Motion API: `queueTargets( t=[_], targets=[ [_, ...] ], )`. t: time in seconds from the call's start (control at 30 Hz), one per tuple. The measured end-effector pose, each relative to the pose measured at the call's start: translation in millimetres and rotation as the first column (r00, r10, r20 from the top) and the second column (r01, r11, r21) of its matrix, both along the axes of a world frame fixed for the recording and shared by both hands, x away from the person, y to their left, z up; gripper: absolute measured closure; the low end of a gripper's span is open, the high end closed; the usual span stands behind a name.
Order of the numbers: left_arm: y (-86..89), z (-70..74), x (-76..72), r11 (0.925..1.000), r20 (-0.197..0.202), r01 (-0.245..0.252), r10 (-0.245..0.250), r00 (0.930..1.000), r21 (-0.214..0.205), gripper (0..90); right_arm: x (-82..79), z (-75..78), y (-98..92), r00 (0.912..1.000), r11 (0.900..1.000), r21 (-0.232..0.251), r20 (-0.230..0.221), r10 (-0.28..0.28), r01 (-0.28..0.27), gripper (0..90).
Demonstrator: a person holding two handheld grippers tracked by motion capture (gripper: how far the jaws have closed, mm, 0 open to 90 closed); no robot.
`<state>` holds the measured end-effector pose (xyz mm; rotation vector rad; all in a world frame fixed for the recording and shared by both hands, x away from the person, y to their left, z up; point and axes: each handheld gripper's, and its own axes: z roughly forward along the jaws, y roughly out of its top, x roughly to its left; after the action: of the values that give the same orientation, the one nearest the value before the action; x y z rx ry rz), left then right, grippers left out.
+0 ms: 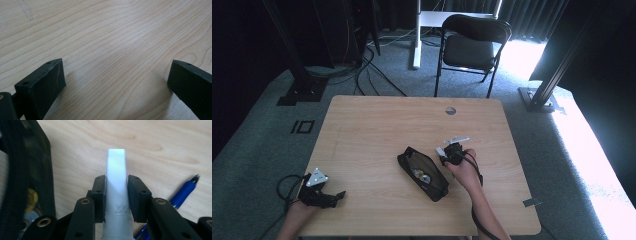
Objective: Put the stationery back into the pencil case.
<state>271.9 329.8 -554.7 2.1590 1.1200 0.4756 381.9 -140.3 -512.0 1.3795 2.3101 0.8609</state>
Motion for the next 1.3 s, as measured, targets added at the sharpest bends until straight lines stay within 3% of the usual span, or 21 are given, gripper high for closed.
queueTargets(
  t=[0.37,0.7,0.9,1.3],
  targets=[
    [0.0,0.0,0.0,1.0000,0.000,0.000,0.000,1.0000,0.000,1.6,-7.4,24.3,-2.1,0.9989,0.9991,0.041,0.045,0.011,-0.013,68.6],
    [0.0,0.0,0.0,1.0000,0.000,0.000,0.000,1.0000,0.000,1.6,-19.2,42.0,3.7,0.9952,0.9959,0.069,0.082,0.052,-0.058,68.7],
    [0.0,0.0,0.0,1.0000,0.001,0.001,-0.001,1.0000,0.001,1.6,-27.5,53.6,11.8,0.9903,0.9928,0.078,0.113,0.082,-0.091,68.7],
    [0.0,0.0,0.1,1.0000,0.001,0.001,-0.001,1.0000,0.001,1.6,-40.0,62.8,32.0,0.9801,0.9830,0.084,0.127,0.152,-0.164,68.7]
  ],
)
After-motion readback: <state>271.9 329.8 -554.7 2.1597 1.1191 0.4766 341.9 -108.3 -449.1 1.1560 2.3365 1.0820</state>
